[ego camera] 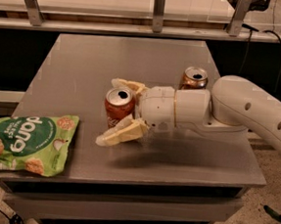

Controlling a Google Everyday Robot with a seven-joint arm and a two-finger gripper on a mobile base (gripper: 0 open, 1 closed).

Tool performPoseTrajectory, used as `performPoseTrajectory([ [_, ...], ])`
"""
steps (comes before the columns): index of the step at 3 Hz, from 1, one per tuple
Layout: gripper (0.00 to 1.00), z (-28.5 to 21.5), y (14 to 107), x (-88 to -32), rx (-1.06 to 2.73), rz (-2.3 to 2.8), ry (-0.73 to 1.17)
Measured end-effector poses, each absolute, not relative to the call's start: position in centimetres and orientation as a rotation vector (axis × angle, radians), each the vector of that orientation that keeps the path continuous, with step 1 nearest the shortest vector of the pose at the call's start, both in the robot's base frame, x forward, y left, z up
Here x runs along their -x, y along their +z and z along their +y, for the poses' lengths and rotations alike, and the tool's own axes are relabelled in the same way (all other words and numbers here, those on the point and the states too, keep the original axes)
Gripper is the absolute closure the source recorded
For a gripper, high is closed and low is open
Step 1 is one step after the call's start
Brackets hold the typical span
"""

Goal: Knock coke can over

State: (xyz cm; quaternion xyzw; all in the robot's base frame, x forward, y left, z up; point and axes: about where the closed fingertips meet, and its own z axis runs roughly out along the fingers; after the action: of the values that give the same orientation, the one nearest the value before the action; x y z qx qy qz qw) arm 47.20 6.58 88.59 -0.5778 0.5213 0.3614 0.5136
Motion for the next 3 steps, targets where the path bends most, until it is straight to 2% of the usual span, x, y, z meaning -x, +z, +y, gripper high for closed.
performPoseTrajectory([
  [3, 0.87, 6.0, 87.2, -48.2, 1.334, 1.422, 0.943],
])
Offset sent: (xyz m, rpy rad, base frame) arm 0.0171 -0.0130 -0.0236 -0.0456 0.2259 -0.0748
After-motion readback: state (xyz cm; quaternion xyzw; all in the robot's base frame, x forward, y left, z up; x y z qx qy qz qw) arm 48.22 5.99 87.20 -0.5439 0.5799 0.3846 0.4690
